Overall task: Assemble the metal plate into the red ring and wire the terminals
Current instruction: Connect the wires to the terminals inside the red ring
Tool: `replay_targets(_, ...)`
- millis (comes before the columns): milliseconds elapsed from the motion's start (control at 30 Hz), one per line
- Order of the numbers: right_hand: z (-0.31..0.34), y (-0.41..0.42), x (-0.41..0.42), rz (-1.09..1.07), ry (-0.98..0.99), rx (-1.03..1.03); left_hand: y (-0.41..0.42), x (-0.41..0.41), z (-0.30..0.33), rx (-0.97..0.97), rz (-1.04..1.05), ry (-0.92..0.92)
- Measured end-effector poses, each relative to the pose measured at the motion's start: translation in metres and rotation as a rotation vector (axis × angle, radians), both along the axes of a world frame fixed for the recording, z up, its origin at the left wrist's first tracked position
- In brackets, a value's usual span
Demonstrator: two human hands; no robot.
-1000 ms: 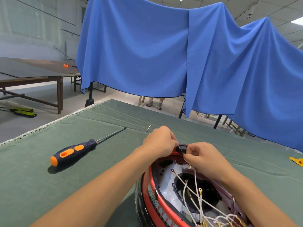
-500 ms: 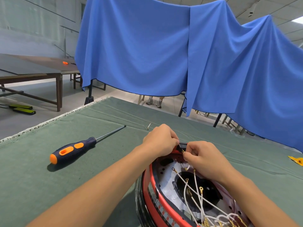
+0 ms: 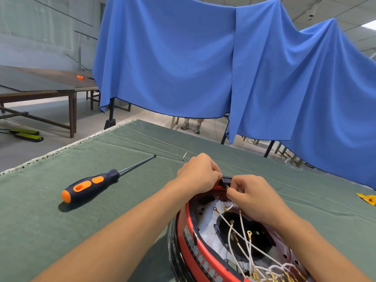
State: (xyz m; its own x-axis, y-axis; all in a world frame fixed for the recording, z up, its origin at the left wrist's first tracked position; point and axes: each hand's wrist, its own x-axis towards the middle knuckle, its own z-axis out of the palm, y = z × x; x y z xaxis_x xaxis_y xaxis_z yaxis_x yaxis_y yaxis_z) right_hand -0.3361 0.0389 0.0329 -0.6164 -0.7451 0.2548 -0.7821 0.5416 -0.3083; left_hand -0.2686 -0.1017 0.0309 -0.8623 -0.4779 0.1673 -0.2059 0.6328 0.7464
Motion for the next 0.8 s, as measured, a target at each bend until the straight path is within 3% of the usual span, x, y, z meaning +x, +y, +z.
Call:
replay_targets(400,-0.0023,-0.0025,-0.0008,-0.006,0.031,0.012,-0.0004,-0.0006,-0.0014,-0.025,0.009,-0.001)
replay_targets(600,-0.0039,-0.0048,0.0016,-0.004,0.085,0.025,0.0032,0.0003,-0.0023,-0.170,0.052,0.019)
replay_targets(800,-0.0056,-0.0070,0.0037,-0.022,0.095,0.020,0.0021,0.0006,-0.0022,-0.176,0.049,0.040)
